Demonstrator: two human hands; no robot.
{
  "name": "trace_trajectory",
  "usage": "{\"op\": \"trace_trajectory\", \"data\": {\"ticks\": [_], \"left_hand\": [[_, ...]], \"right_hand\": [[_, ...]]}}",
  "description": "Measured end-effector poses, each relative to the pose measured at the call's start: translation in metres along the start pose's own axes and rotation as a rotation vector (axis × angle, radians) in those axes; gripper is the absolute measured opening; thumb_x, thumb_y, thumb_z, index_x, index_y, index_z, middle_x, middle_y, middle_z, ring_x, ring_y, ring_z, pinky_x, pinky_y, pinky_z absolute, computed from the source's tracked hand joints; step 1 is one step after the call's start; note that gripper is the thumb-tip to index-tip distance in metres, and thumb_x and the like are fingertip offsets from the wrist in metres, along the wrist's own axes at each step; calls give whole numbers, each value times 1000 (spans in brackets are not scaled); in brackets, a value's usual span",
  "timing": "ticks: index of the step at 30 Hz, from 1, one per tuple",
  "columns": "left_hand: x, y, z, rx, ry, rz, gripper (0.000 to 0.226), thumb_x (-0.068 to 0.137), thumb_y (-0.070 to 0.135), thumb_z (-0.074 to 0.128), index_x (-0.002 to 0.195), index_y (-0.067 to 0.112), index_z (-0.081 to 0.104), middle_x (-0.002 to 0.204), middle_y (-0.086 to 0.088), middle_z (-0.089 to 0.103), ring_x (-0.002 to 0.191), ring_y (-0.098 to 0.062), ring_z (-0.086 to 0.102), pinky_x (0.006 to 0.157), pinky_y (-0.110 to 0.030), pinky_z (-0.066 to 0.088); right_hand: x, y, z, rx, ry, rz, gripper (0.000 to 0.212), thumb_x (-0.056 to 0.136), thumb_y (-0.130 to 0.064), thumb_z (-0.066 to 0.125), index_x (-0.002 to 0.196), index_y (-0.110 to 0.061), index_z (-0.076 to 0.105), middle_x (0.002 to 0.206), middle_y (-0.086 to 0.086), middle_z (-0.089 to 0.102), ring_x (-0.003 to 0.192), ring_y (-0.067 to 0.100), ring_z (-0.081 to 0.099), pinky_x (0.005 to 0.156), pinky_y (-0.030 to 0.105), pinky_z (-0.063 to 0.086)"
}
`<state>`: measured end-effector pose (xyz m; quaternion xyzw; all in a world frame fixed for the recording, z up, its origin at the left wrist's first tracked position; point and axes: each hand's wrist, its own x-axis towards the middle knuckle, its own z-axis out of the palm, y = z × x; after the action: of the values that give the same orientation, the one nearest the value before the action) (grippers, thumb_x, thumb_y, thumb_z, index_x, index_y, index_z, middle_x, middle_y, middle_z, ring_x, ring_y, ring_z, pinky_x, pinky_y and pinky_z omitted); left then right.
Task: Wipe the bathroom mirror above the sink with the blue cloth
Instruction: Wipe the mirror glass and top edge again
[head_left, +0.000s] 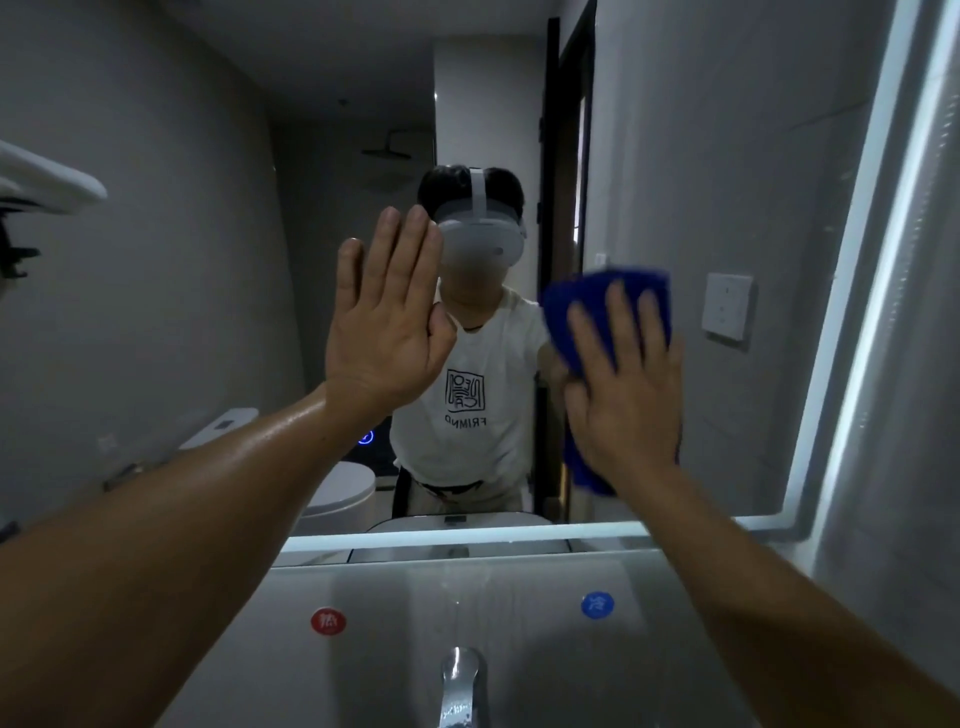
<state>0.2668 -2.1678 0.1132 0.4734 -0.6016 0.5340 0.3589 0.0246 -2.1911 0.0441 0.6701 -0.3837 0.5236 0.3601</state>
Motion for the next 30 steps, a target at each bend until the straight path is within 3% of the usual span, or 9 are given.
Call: {"op": "trace_trajectory", "data": {"ticks": [2,5,7,10,14,17,20,22,30], "left_hand": [[-1,0,0,-3,-5,-3,64,100,37,23,156,5,24,164,-14,20,152,-29,14,121,-54,14],[-1,1,0,-10,-4,-7,65,99,36,26,156,5,23,164,-13,18,153,-29,13,121,-55,15],[-3,0,0,-15,-2,-5,65,99,35,27,156,5,23,165,-13,17,153,-29,12,120,-56,16],[-2,0,-1,-13,-37,-7,65,99,36,25,157,5,20,165,-13,13,153,-28,8,121,-56,14],[-1,1,-2,-3,-61,-9,66,99,36,25,157,5,19,165,-14,12,154,-28,7,121,-56,14],[-3,1,-1,2,-50,-9,65,99,35,28,156,5,22,165,-14,15,153,-28,9,121,-55,13],[-2,1,-2,-4,-52,-10,65,98,35,29,156,5,22,165,-13,14,153,-28,9,121,-56,15],[-2,1,-3,-12,-47,-11,65,98,35,30,156,5,23,165,-13,15,153,-28,10,120,-57,17],[-1,2,-7,-23,-50,-20,65,98,36,32,155,6,27,164,-13,20,152,-28,15,121,-54,15]], "right_hand": [[54,-5,-6,47,48,159,69,88,-22,45,155,-22,28,163,12,19,150,32,9,119,54,9],[53,-19,-3,31,28,158,68,90,-25,40,156,-20,26,164,10,14,151,30,3,120,51,3],[8,-27,5,21,-15,60,67,94,-29,44,157,-22,22,165,9,9,152,28,-2,121,51,3],[-71,-22,19,-78,-152,-137,89,85,-29,61,158,-24,11,166,7,0,152,29,1,122,51,-1],[-68,-3,8,-38,-174,-285,81,82,-27,56,155,-25,22,166,5,5,152,29,7,118,56,17],[23,2,-10,17,-84,-84,69,89,-32,47,154,-25,24,164,7,14,151,30,9,117,58,20],[127,-1,-25,17,-18,151,75,89,-29,51,157,-24,20,164,10,12,150,32,5,119,53,6],[159,-7,-29,-22,-11,192,78,89,-28,50,158,-23,14,165,10,6,151,32,0,119,51,0],[40,-4,-8,-27,-97,-127,70,91,-27,48,156,-21,22,164,12,16,152,32,9,122,51,6]]}}
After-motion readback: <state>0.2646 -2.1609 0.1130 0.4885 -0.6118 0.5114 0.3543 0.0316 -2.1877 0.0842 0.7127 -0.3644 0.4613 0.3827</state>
